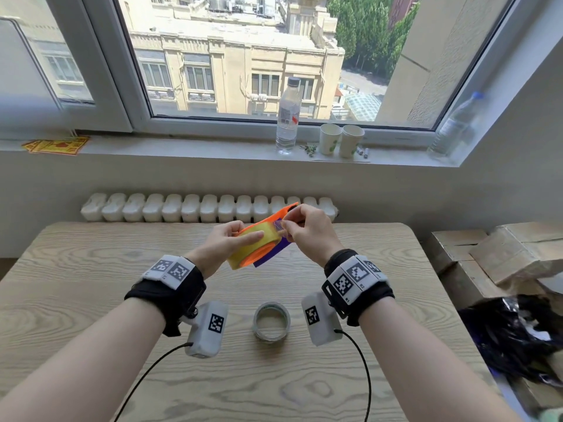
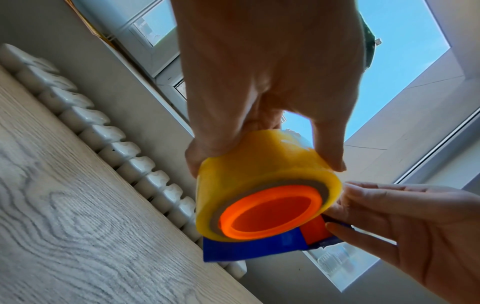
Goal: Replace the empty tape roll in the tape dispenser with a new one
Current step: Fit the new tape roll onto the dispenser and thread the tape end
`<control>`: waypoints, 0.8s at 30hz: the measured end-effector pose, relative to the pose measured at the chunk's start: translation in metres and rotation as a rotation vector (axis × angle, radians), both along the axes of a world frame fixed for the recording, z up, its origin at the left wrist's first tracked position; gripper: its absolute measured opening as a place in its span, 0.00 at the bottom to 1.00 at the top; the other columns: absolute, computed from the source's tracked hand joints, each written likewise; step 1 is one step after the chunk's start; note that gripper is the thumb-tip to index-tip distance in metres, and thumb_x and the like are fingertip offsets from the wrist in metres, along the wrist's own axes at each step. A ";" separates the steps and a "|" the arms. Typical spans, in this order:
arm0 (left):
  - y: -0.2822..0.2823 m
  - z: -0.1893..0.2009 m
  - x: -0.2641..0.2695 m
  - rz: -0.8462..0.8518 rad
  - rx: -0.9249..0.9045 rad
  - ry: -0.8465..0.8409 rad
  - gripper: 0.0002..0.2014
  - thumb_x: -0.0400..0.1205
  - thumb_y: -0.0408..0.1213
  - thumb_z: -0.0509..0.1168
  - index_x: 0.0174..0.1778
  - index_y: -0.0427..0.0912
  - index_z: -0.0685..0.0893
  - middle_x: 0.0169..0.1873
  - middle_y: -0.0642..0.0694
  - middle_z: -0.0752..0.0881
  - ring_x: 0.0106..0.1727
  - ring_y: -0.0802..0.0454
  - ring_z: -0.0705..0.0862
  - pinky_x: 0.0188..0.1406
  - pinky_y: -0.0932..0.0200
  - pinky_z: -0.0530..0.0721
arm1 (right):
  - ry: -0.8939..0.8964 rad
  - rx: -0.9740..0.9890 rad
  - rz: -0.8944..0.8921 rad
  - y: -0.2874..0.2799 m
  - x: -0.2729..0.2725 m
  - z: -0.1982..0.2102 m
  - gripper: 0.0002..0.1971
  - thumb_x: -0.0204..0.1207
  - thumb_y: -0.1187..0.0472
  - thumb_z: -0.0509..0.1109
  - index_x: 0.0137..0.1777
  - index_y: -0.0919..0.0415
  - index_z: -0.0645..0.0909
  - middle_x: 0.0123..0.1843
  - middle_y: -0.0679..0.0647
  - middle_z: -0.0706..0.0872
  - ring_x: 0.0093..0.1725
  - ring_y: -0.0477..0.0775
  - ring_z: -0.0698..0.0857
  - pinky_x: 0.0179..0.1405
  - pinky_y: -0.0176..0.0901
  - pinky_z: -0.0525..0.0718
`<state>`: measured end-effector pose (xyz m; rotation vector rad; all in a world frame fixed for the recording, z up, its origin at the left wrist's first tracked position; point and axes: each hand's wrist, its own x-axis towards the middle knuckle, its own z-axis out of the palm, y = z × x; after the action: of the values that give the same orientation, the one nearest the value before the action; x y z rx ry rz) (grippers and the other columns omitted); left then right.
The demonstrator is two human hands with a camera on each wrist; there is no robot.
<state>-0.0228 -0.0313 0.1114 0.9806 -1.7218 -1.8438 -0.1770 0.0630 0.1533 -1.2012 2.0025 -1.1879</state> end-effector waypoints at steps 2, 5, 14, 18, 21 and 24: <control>0.000 0.002 0.000 -0.020 0.055 0.017 0.14 0.64 0.43 0.72 0.36 0.38 0.78 0.29 0.49 0.83 0.31 0.55 0.81 0.27 0.66 0.75 | 0.025 0.011 -0.008 -0.001 -0.002 -0.001 0.08 0.70 0.67 0.74 0.35 0.55 0.79 0.38 0.57 0.88 0.42 0.57 0.90 0.46 0.51 0.89; 0.002 0.004 0.000 -0.043 0.100 0.024 0.12 0.62 0.38 0.71 0.36 0.37 0.78 0.32 0.45 0.82 0.34 0.51 0.80 0.30 0.63 0.74 | -0.028 0.022 -0.021 0.001 -0.004 0.000 0.09 0.70 0.71 0.73 0.35 0.59 0.79 0.39 0.63 0.88 0.38 0.59 0.91 0.43 0.56 0.91; 0.003 0.002 0.000 -0.122 -0.050 -0.082 0.14 0.67 0.47 0.71 0.38 0.41 0.78 0.40 0.42 0.84 0.41 0.48 0.82 0.38 0.59 0.77 | -0.095 0.013 -0.019 0.005 -0.014 0.005 0.12 0.72 0.71 0.73 0.31 0.57 0.80 0.31 0.55 0.85 0.28 0.48 0.88 0.22 0.36 0.86; -0.003 -0.004 0.004 -0.074 -0.108 -0.155 0.40 0.57 0.59 0.74 0.51 0.25 0.79 0.44 0.38 0.86 0.44 0.45 0.84 0.42 0.54 0.79 | -0.091 0.003 0.007 0.007 -0.018 0.012 0.09 0.72 0.72 0.73 0.33 0.60 0.81 0.34 0.59 0.86 0.33 0.57 0.90 0.21 0.37 0.86; -0.005 -0.004 0.003 -0.028 -0.090 -0.136 0.41 0.56 0.58 0.76 0.52 0.24 0.80 0.40 0.42 0.88 0.41 0.47 0.86 0.40 0.55 0.81 | -0.103 -0.014 -0.021 0.007 -0.021 0.013 0.09 0.72 0.71 0.73 0.34 0.60 0.82 0.37 0.61 0.88 0.35 0.58 0.91 0.21 0.37 0.86; -0.005 0.000 0.002 0.006 -0.051 -0.081 0.31 0.56 0.54 0.76 0.43 0.31 0.81 0.34 0.43 0.84 0.36 0.47 0.82 0.31 0.62 0.76 | -0.164 -0.027 -0.038 0.007 -0.023 0.014 0.06 0.73 0.72 0.72 0.37 0.64 0.82 0.34 0.58 0.87 0.29 0.49 0.89 0.19 0.36 0.85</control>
<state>-0.0210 -0.0366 0.1117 1.0515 -1.8019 -1.7703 -0.1999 0.0697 0.1670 -1.0475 1.9008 -1.2918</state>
